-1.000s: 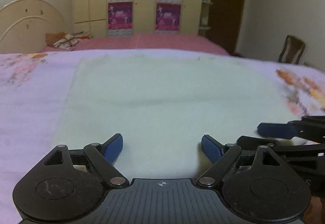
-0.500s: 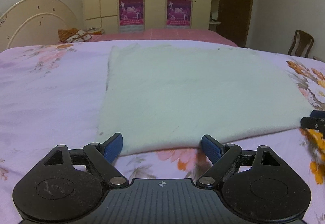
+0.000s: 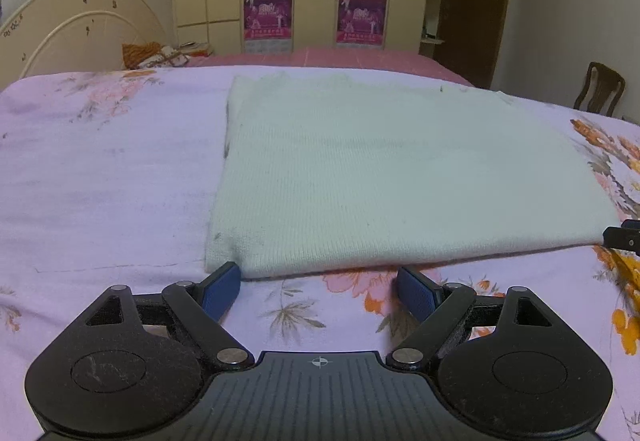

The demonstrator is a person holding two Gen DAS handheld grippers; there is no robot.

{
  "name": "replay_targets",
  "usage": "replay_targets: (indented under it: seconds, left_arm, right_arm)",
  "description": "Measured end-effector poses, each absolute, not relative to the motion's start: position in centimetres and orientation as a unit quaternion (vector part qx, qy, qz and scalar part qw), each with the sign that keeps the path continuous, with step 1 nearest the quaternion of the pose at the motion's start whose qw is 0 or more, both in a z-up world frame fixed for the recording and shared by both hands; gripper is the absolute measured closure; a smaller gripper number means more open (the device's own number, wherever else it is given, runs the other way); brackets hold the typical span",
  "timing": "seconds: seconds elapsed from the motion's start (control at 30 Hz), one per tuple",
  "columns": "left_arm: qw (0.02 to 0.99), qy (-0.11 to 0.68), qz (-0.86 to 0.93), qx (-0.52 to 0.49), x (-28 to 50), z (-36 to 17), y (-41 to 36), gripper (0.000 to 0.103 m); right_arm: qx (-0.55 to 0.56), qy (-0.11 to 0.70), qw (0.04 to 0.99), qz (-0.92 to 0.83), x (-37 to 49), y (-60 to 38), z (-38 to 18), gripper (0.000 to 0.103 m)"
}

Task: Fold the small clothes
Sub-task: 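Grasp the sweater's hem end with both grippers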

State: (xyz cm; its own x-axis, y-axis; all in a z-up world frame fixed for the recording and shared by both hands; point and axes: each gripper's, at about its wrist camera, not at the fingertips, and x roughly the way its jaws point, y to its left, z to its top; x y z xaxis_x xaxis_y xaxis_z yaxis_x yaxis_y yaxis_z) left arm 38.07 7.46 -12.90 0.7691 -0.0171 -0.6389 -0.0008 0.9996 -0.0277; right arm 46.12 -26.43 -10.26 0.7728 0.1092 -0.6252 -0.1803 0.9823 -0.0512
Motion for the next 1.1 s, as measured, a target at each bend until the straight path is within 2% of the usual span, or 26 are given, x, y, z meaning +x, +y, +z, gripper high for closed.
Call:
replay_targets:
  seconds: [0.13, 0.2, 0.33, 0.47, 0.63, 0.67, 0.7, 0.77, 0.8, 0.87, 0.97, 1.1]
  left_arm:
    - [0.94, 0.339, 0.0, -0.034, 38.0, -12.3, 8.0, 0.019]
    - [0.939, 0.34, 0.006, -0.055, 37.8, -12.2, 8.7, 0.019]
    - [0.937, 0.332, -0.003, -0.113, 37.7, -12.7, 10.6, 0.019]
    - [0.931, 0.335, -0.01, -0.148, 38.0, -12.8, 11.6, 0.019]
    - [0.901, 0.321, -0.022, -0.291, 38.2, -13.8, 13.9, 0.019]
    - [0.895, 0.318, -0.025, -0.312, 38.3, -14.1, 14.2, 0.019]
    - [0.892, 0.314, -0.02, -0.325, 38.5, -14.3, 14.3, 0.02]
    - [0.887, 0.308, -0.016, -0.344, 38.8, -14.6, 14.3, 0.02]
    - [0.885, 0.303, -0.012, -0.354, 39.1, -14.8, 14.3, 0.02]
    - [0.881, 0.295, -0.008, -0.369, 39.6, -15.2, 14.4, 0.02]
    - [0.873, 0.279, 0.0, -0.4, 40.4, -16.2, 14.5, 0.032]
    - [0.857, 0.247, 0.008, -0.452, 42.4, -17.4, 15.4, 0.035]
  right_arm:
    - [-0.052, 0.331, 0.939, 0.079, 46.1, -26.8, -10.4, 0.057]
    - [-0.045, 0.323, 0.942, 0.077, 45.8, -26.7, -9.8, 0.061]
    - [-0.031, 0.302, 0.95, 0.076, 45.4, -27.1, -9.3, 0.061]
    - [-0.036, 0.325, 0.943, 0.068, 46.1, -27.3, -10.6, 0.06]
    - [-0.023, 0.31, 0.948, 0.068, 45.4, -27.2, -9.5, 0.061]
    - [-0.018, 0.309, 0.948, 0.071, 45.3, -27.2, -9.4, 0.063]
    - [-0.009, 0.308, 0.948, 0.081, 45.3, -27.3, -9.2, 0.079]
    - [0.015, 0.311, 0.944, 0.106, 45.4, -27.2, -8.8, 0.098]
    - [0.017, 0.31, 0.944, 0.112, 45.5, -26.9, -8.6, 0.095]
    - [0.02, 0.305, 0.945, 0.118, 45.8, -26.3, -8.2, 0.095]
    - [0.038, 0.305, 0.943, 0.127, 46.6, -25.5, -7.8, 0.093]
    - [0.058, 0.309, 0.939, 0.141, 48.4, -24.2, -7.7, 0.093]
